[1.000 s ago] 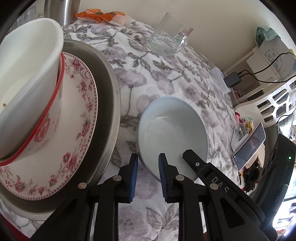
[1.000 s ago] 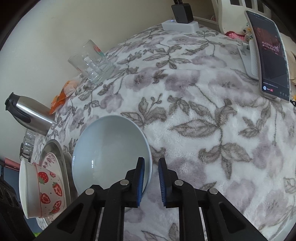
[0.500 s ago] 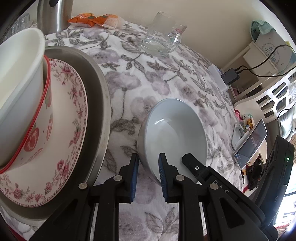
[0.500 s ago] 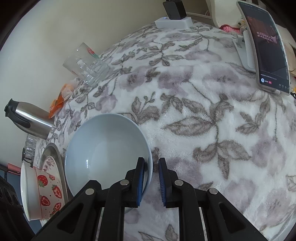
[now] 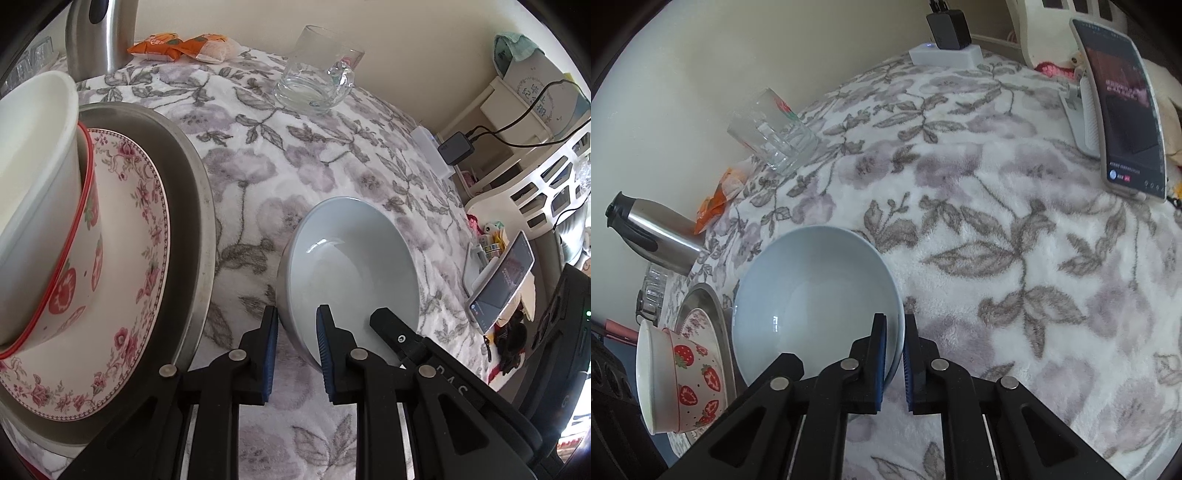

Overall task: Organize plates and bowls
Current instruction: 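Lift the white round bowl off the table with both tools, then carry the white round bowl over the tray and lower it onto the square bowl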

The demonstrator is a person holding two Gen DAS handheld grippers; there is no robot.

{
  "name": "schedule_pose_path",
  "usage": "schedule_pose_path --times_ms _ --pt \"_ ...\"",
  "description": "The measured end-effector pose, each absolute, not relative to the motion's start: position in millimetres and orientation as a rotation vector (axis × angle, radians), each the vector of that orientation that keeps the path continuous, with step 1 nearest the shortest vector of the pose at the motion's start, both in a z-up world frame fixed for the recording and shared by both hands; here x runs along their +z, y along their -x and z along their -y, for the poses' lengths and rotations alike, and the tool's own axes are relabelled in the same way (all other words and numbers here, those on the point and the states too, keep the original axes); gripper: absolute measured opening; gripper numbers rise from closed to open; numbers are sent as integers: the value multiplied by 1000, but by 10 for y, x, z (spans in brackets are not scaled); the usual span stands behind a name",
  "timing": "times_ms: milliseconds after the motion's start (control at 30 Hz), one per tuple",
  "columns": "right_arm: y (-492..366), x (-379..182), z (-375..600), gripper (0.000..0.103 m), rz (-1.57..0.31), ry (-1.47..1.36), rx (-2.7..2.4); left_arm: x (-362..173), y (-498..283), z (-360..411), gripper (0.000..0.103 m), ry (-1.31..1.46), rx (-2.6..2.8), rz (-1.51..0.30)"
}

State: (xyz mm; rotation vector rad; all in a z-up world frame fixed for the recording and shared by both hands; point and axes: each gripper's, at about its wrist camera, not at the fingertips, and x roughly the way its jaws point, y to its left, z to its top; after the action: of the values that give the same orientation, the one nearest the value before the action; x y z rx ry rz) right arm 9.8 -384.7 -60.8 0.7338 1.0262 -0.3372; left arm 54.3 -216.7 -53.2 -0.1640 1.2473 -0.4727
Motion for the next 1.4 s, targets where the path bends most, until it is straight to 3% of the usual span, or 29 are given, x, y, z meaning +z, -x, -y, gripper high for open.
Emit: schedule_pose_path --times_ms 867,1400 --pt "169 652 3613 10 -753 -622 -300 574 -311 1889 22 204 -619 -1009" --pt "-34 873 3044 10 -757 -572 -224 843 -400 1251 22 261 -580 -956"
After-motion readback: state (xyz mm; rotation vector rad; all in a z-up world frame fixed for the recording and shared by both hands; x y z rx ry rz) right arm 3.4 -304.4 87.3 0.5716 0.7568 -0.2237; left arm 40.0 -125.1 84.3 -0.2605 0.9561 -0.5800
